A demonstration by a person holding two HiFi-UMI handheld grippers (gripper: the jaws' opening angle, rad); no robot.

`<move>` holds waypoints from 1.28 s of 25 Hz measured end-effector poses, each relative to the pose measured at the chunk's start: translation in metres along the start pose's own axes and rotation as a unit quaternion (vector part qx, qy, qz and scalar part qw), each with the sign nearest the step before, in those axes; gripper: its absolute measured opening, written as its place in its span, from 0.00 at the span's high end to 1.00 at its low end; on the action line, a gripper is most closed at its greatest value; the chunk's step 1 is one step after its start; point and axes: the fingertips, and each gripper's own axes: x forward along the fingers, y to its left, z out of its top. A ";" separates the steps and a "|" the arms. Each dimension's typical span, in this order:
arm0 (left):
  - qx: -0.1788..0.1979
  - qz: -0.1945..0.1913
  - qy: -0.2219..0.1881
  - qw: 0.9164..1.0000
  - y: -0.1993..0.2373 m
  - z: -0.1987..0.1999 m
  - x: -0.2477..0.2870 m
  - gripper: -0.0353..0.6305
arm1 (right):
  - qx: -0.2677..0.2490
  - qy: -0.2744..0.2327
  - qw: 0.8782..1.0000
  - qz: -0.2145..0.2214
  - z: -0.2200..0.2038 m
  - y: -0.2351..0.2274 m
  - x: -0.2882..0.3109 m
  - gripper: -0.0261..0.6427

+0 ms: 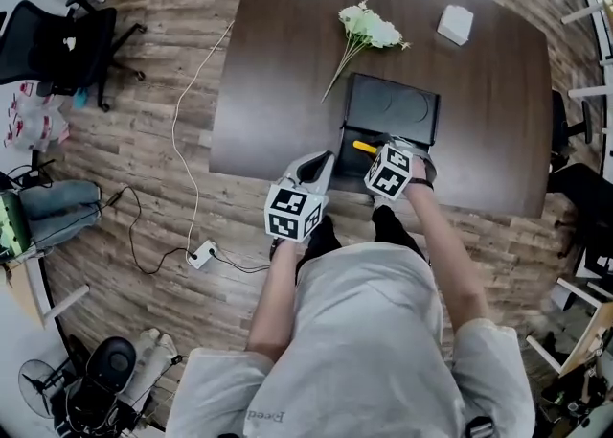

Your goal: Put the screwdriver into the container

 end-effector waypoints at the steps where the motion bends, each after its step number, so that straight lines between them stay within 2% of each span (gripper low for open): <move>1: 0.004 -0.004 0.003 1.000 0.000 0.000 -0.001 0.86 | -0.001 0.003 1.000 -0.002 0.000 0.000 0.002 0.85; 5: 0.037 -0.019 0.014 0.999 -0.004 0.004 0.001 0.86 | 0.013 -0.002 1.000 -0.007 0.004 0.003 0.009 0.85; 9: 0.048 -0.023 0.016 0.998 -0.008 0.009 0.002 0.86 | -0.013 0.026 1.000 -0.007 -0.005 0.010 0.020 0.85; 17: 0.035 -0.010 0.013 0.999 -0.006 0.005 -0.002 0.86 | -0.075 0.062 0.995 -0.015 -0.013 0.010 0.029 0.85; 32: 0.015 0.008 0.011 1.000 -0.013 -0.002 -0.001 0.86 | -0.059 0.043 0.997 0.011 -0.015 0.013 0.029 0.85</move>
